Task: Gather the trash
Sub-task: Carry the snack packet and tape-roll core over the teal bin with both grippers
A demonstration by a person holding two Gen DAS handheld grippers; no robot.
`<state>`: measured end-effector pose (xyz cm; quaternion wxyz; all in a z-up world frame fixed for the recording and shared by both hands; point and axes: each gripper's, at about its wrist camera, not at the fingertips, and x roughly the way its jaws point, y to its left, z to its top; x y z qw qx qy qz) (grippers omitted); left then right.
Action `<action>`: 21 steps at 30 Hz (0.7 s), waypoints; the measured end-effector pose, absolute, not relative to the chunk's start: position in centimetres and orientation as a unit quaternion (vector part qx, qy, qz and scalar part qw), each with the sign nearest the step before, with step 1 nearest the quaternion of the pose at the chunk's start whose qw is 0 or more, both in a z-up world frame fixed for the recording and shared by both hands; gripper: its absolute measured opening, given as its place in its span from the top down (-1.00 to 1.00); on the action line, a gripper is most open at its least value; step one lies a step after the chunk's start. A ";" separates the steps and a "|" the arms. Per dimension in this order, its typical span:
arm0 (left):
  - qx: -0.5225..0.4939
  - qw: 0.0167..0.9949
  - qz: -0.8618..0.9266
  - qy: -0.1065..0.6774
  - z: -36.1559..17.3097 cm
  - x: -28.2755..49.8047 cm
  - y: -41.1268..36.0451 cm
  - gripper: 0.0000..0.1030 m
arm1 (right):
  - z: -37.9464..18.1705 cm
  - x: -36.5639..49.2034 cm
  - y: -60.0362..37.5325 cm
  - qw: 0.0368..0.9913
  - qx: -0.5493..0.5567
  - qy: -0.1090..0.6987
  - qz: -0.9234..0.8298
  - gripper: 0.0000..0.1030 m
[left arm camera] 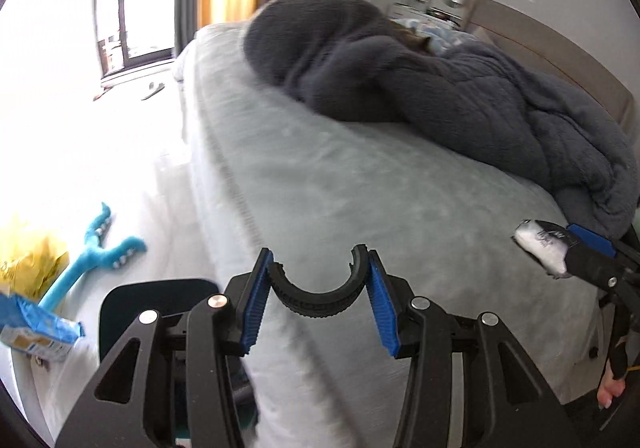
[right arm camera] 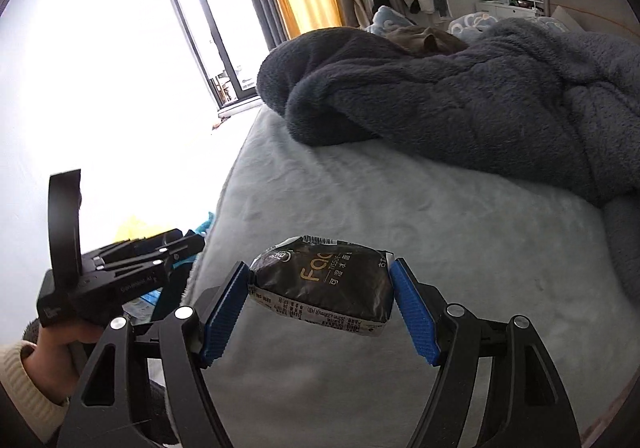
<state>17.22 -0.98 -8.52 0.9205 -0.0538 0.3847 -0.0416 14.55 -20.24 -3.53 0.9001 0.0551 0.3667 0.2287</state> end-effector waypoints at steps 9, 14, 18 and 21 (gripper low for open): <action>-0.056 0.915 0.001 0.400 -10.2 16.3 4.3 0.04 | -3.6 14.6 -13.5 0.889 0.027 0.366 0.273 -0.43; -0.070 0.907 0.016 0.416 -11.1 15.8 7.0 0.03 | -3.7 14.9 -10.2 0.882 0.020 0.369 0.292 -0.43; -0.081 0.895 0.029 0.437 -12.4 15.7 8.9 0.03 | -3.9 14.6 -7.3 0.877 0.000 0.371 0.305 -0.43; -0.082 0.886 0.035 0.455 -13.4 15.7 10.2 0.03 | -4.1 14.5 -5.2 0.874 -0.022 0.373 0.312 -0.42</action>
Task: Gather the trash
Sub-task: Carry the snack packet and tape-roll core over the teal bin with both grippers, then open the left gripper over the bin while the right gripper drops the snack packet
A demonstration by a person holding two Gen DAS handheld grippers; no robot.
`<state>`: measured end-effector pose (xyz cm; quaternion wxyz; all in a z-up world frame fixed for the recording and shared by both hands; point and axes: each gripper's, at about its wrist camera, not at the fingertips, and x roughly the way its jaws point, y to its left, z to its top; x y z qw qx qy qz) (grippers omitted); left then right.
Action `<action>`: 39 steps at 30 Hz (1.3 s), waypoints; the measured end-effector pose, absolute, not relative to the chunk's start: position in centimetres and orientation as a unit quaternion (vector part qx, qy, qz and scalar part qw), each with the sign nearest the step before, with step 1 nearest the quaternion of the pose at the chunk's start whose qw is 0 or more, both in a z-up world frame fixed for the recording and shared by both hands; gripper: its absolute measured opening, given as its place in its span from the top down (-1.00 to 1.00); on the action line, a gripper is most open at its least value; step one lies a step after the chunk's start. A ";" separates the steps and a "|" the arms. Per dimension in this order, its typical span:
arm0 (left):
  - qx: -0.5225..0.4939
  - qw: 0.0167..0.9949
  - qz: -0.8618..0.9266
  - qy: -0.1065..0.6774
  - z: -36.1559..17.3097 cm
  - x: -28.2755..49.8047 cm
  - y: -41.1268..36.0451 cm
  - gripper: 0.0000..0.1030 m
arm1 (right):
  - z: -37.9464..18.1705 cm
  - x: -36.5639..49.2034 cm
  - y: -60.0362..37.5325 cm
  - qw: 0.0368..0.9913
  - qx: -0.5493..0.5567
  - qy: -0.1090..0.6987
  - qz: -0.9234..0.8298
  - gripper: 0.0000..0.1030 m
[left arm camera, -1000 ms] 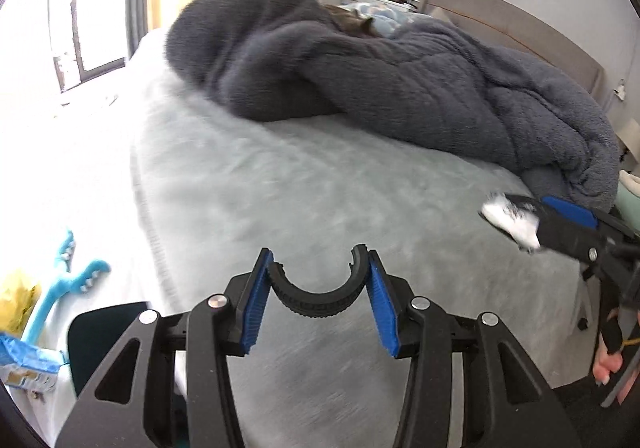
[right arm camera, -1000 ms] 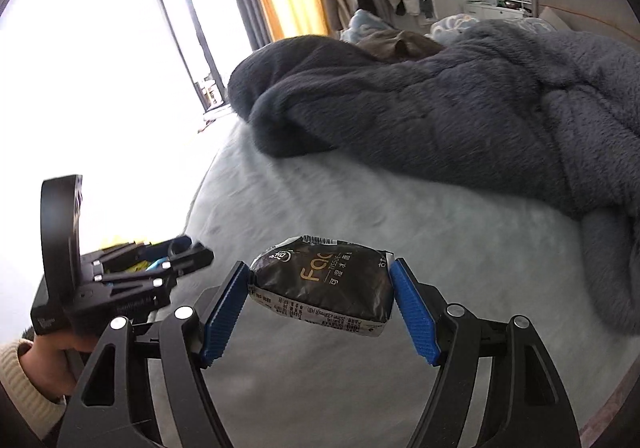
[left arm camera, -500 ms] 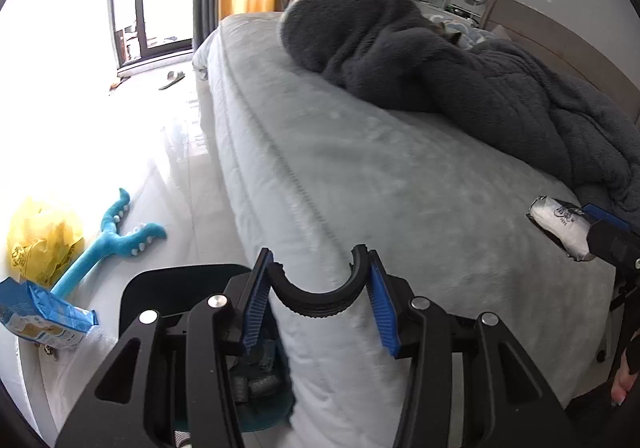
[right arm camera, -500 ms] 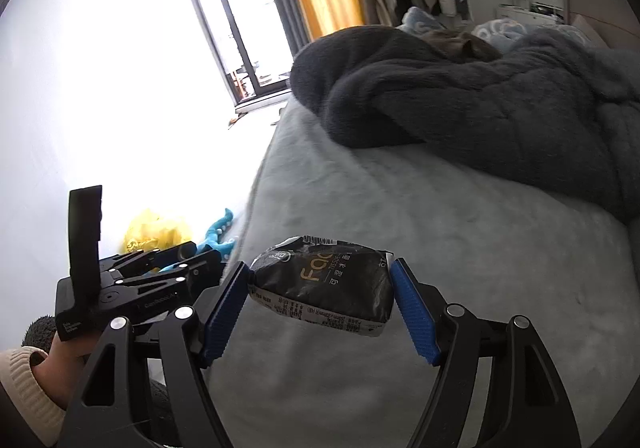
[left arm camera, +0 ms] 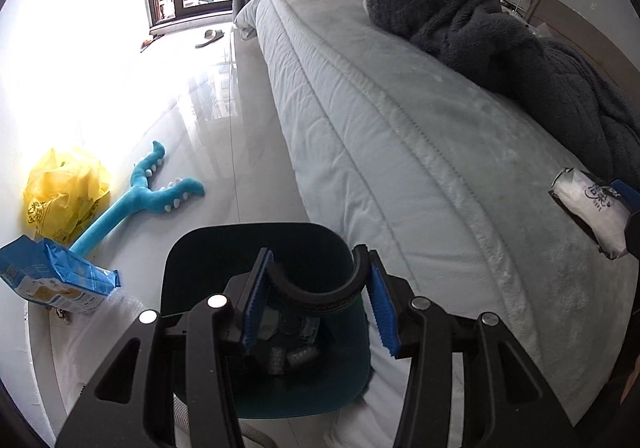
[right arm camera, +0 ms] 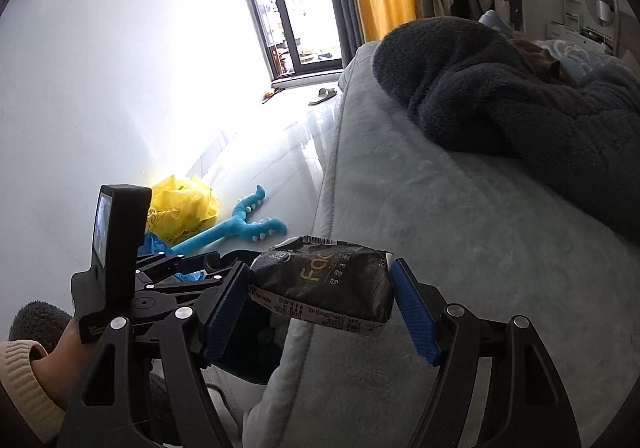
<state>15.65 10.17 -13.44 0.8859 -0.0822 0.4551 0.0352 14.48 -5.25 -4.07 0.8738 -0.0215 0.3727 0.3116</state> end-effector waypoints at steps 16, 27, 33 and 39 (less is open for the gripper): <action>-0.096 0.829 0.057 0.547 -19.0 16.1 14.5 0.02 | -4.8 14.3 0.6 0.853 -0.032 0.385 0.351 -0.43; -0.119 0.787 0.061 0.602 -22.2 15.0 17.4 -0.26 | -5.6 14.9 3.3 0.843 -0.035 0.396 0.363 -0.43; -0.132 0.788 0.073 0.597 -21.9 13.8 19.2 -0.42 | -6.8 15.2 5.2 0.835 -0.041 0.408 0.367 -0.43; -0.136 0.806 0.080 0.570 -20.1 12.9 20.7 -0.49 | -8.5 15.6 7.3 0.822 -0.052 0.429 0.370 -0.43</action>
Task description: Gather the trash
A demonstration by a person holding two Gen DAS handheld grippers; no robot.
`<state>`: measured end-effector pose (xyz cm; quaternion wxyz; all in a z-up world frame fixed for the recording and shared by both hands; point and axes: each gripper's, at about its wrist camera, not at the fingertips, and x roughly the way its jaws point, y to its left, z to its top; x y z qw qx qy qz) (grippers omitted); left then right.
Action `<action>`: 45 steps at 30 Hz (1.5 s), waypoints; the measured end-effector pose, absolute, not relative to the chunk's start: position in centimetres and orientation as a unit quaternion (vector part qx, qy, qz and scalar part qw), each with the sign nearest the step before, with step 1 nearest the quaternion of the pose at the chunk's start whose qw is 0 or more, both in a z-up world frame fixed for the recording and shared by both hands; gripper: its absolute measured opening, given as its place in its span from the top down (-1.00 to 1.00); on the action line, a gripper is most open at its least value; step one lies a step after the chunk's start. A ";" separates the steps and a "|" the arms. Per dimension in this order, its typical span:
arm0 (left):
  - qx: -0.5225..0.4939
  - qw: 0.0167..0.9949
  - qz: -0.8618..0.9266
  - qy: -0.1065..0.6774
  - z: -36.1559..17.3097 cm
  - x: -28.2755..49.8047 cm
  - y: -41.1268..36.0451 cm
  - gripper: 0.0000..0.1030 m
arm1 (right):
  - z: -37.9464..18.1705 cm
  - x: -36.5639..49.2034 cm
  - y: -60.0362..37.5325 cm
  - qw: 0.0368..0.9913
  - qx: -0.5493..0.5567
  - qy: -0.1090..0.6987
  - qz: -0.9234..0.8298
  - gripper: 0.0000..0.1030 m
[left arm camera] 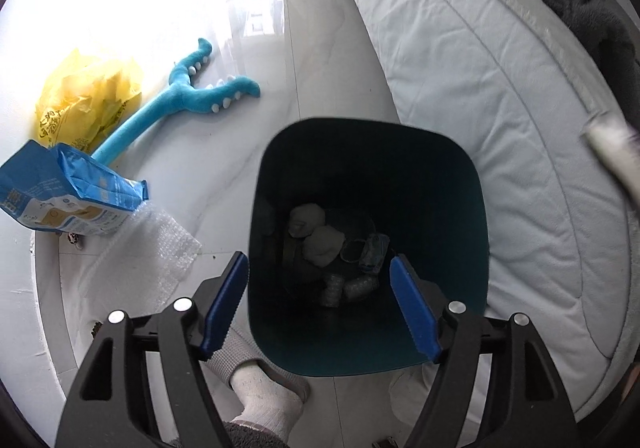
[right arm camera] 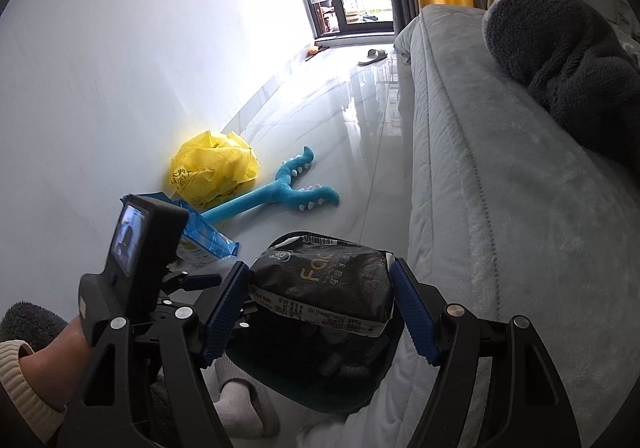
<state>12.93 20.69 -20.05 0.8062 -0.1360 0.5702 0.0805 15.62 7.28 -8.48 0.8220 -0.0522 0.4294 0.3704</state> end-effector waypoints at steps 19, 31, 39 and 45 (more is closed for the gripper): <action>-0.128 0.900 0.117 0.401 -11.1 8.8 25.0 -0.55 | -16.0 17.3 12.1 0.779 -0.087 0.514 0.348 -0.43; -0.109 0.934 0.123 0.318 -6.8 7.1 25.0 -0.55 | -20.8 17.1 14.2 0.748 -0.144 0.563 0.319 -0.52; -0.076 0.955 0.131 0.254 -3.1 5.5 23.2 -0.82 | -20.1 16.3 14.0 0.747 -0.152 0.557 0.329 -0.79; -0.040 0.964 0.125 0.230 -0.1 4.2 20.4 -0.92 | -14.9 15.2 11.0 0.788 -0.112 0.505 0.334 -0.93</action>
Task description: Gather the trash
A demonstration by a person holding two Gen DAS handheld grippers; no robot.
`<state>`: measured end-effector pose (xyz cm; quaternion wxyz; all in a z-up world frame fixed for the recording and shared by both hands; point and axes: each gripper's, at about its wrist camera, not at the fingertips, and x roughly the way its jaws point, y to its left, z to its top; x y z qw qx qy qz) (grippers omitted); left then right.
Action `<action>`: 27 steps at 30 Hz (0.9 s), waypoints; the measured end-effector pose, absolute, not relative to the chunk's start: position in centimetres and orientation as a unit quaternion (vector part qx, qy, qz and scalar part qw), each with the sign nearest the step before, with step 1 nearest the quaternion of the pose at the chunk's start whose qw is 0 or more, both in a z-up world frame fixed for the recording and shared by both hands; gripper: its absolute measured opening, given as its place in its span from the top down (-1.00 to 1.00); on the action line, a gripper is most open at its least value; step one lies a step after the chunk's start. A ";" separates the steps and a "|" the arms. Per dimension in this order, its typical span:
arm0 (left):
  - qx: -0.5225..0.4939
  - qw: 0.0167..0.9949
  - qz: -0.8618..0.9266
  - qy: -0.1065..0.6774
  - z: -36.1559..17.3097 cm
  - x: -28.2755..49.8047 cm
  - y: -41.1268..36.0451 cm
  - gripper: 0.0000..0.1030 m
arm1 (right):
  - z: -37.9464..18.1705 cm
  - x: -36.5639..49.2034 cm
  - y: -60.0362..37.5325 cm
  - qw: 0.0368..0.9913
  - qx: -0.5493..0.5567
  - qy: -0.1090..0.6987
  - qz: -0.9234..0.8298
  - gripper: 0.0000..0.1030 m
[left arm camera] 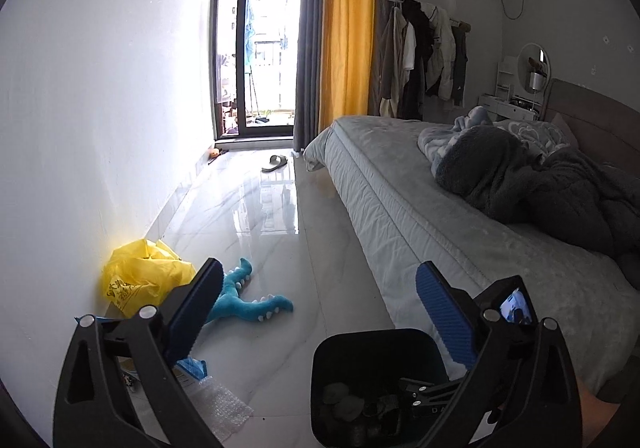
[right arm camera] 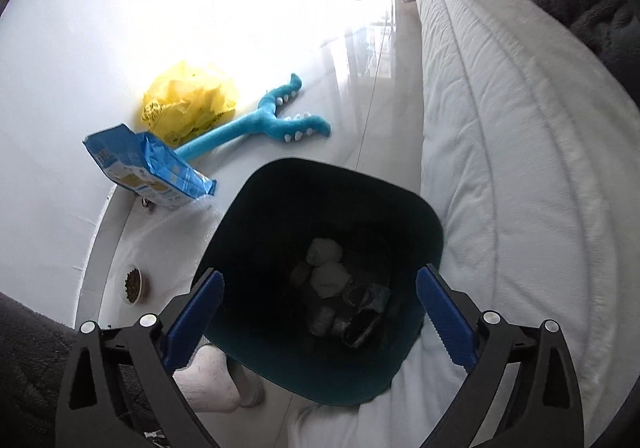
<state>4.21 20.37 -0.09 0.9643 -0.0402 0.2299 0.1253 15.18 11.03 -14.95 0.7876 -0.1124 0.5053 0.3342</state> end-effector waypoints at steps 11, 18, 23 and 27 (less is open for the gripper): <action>-0.034 0.964 0.125 0.233 0.7 0.6 14.8 -0.93 | -3.8 11.1 -0.3 0.893 -0.048 0.345 0.285 -0.93; -0.028 0.966 0.124 0.223 1.6 -1.1 12.4 -0.94 | 1.7 7.2 -10.0 0.937 0.003 0.263 0.231 -0.93; -0.024 0.964 0.128 0.232 2.2 -1.4 11.4 -0.94 | 5.3 3.3 -15.6 0.960 -0.006 0.210 0.184 -0.93; -0.015 0.967 0.114 0.228 2.8 -2.1 10.5 -0.94 | 6.5 0.5 -19.5 0.971 -0.018 0.185 0.150 -0.93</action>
